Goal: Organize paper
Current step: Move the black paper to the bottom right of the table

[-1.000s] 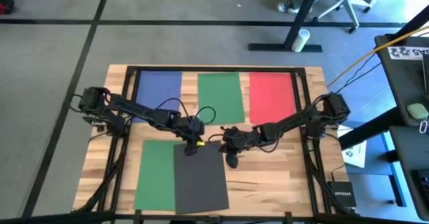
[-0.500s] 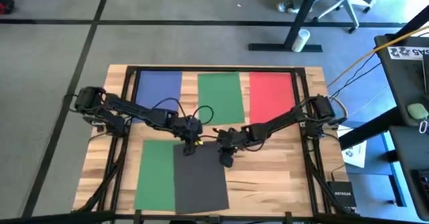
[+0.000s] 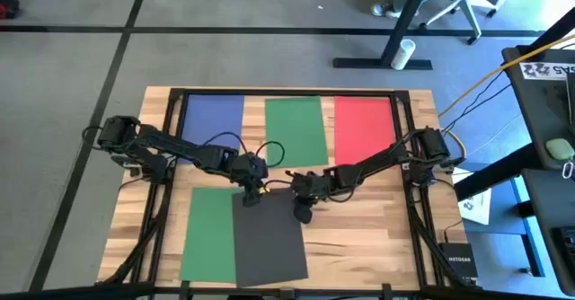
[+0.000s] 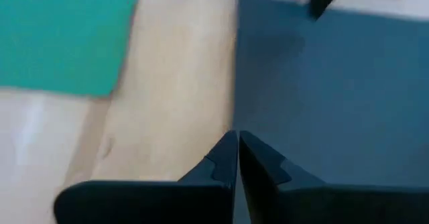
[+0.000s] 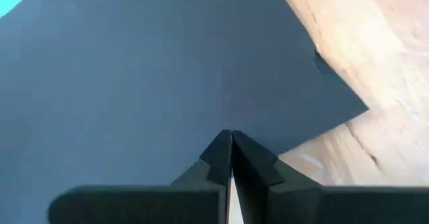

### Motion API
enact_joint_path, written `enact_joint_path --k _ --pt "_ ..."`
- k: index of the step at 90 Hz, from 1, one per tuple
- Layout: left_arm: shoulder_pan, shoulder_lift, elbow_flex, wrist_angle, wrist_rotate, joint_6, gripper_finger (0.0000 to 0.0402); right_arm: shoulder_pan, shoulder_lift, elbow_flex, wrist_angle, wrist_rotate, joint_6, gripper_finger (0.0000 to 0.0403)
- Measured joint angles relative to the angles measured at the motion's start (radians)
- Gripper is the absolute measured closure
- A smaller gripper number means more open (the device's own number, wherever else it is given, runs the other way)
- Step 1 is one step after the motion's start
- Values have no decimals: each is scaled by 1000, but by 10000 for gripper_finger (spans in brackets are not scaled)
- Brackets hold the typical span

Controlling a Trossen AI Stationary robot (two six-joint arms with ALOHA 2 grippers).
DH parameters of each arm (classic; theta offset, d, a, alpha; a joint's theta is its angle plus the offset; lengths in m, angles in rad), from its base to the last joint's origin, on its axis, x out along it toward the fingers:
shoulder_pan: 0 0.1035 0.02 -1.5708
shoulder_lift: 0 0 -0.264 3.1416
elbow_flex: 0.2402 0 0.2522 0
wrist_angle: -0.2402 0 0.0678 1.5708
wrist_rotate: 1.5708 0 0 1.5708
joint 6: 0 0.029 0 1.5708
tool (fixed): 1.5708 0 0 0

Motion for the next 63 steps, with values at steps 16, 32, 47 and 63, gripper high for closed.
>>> enact_joint_path --k 16,32,47,63 --pt "0 0 0 -15 -20 2 401 0 16 2 -19 -1 0 403" --pt "2 0 0 -16 -22 4 401 -1 21 6 -78 -19 0 403" --pt "2 0 0 -15 -26 4 401 0 -19 4 -191 -12 0 403" --pt "2 0 0 -17 -30 4 401 0 -83 0 -359 21 -1 403"
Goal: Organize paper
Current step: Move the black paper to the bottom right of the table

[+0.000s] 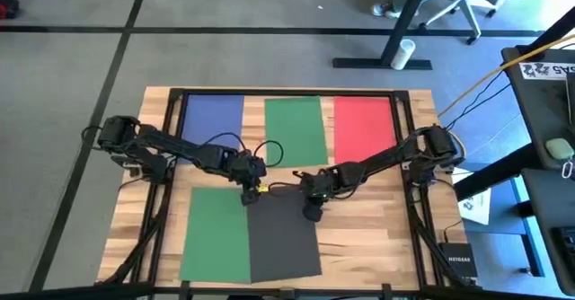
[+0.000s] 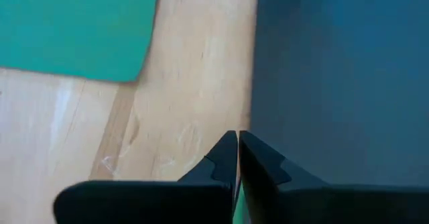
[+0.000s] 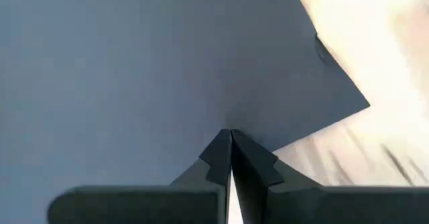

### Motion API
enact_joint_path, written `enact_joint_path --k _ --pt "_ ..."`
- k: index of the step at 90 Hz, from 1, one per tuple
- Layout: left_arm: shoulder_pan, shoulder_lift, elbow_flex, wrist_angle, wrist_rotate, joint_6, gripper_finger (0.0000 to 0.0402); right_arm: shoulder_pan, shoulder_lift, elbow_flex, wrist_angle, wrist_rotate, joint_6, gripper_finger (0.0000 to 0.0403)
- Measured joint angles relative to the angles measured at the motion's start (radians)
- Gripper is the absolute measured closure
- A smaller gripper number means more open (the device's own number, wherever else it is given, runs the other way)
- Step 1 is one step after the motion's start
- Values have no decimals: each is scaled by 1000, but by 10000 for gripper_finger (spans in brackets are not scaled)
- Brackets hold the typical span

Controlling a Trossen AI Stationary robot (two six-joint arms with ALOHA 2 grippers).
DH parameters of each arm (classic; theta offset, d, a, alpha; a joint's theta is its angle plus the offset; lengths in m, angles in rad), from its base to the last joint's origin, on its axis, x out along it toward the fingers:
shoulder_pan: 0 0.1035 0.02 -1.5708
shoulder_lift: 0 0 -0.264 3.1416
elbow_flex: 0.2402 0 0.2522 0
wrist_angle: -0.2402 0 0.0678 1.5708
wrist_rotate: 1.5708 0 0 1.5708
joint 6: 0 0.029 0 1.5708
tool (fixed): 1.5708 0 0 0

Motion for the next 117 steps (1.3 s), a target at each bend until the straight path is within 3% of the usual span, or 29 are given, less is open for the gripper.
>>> enact_joint_path --k 24,42,73,97,117 --pt "0 0 0 2 -4 0 401 3 -110 -4 -245 73 0 403" --pt "5 0 0 17 -7 -9 401 40 -211 -2 -151 125 -25 403" --pt "58 -15 -1 107 89 10 401 114 -65 -1 148 43 -81 403" --pt "112 -16 -1 123 105 50 401 111 19 -1 159 -74 -85 403" --pt "137 -16 -1 121 120 72 401 112 11 2 25 -154 -80 403"
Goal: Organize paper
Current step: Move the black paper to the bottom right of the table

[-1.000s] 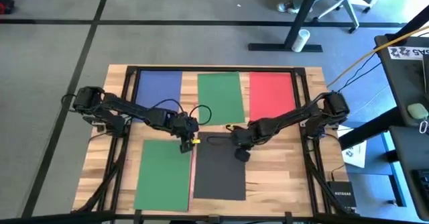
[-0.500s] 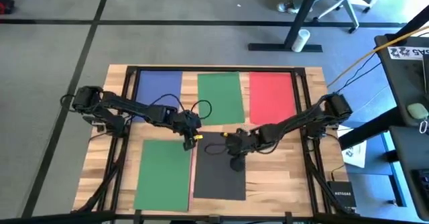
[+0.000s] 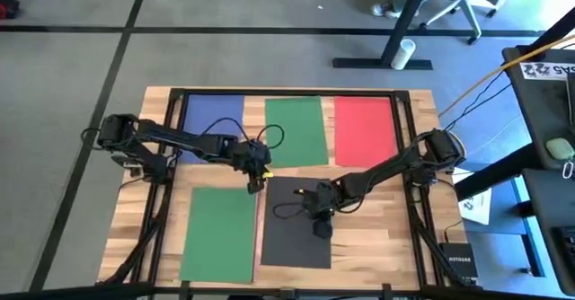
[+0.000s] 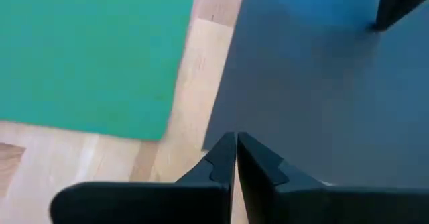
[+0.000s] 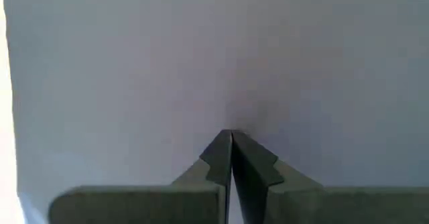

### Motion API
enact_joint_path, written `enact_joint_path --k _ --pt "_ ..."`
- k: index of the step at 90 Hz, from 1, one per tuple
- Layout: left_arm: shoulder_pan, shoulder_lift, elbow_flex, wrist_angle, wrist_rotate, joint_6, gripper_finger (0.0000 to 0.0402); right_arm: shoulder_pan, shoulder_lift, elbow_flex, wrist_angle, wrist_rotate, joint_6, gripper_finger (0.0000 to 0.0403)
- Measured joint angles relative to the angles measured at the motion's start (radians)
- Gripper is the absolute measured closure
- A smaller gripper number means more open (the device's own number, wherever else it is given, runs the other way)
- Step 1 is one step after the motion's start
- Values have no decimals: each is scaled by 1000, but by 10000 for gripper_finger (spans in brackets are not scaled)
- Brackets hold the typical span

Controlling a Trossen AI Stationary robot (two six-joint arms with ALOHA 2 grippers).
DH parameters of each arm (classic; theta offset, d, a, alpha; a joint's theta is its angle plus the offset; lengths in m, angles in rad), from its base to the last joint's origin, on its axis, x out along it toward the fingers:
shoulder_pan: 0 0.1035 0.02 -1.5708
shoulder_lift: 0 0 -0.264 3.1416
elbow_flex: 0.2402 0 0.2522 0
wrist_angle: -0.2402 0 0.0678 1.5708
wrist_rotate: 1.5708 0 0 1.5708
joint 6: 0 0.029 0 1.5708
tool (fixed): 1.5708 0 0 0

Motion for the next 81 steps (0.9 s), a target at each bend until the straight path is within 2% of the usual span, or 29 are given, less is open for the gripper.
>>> enact_joint_path --k 18,33,63,81 --pt "10 0 0 1 4 1 401 24 -12 3 -112 -60 5 403" --pt "9 0 0 0 4 1 401 39 -38 -2 -188 -61 29 403" --pt "6 0 -19 20 5 -7 401 81 -80 -4 -399 -11 86 403" --pt "1 0 -55 53 4 -57 401 129 -160 -3 -413 61 167 403"
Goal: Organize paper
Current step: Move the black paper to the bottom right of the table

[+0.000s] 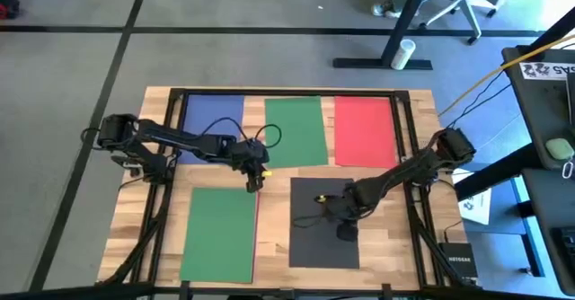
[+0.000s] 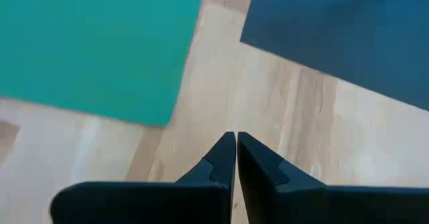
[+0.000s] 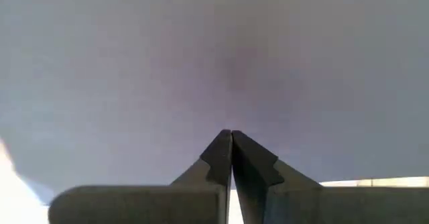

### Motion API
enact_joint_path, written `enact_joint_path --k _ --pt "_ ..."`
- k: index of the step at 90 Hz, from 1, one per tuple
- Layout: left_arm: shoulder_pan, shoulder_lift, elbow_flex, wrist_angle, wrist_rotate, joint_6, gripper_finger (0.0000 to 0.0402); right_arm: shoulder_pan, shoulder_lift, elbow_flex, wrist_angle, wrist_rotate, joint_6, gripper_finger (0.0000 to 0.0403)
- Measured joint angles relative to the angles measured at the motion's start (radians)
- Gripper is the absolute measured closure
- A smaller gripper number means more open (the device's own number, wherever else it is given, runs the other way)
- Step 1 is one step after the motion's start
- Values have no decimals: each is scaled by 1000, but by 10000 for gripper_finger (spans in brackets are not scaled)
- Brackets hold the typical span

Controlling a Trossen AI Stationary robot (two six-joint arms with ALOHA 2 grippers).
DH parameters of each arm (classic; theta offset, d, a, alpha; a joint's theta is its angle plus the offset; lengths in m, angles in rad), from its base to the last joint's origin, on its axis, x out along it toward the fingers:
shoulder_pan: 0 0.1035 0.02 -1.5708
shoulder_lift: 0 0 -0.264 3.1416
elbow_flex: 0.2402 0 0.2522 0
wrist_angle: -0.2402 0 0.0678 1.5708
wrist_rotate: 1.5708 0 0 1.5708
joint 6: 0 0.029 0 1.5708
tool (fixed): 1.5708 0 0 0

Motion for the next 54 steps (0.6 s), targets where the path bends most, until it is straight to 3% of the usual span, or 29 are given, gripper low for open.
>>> enact_joint_path --k 23,54 --pt "-11 0 -5 79 0 -107 401 1 -154 0 32 127 323 403" --pt "-2 0 -5 135 -89 -238 402 -19 -93 1 266 187 702 402"
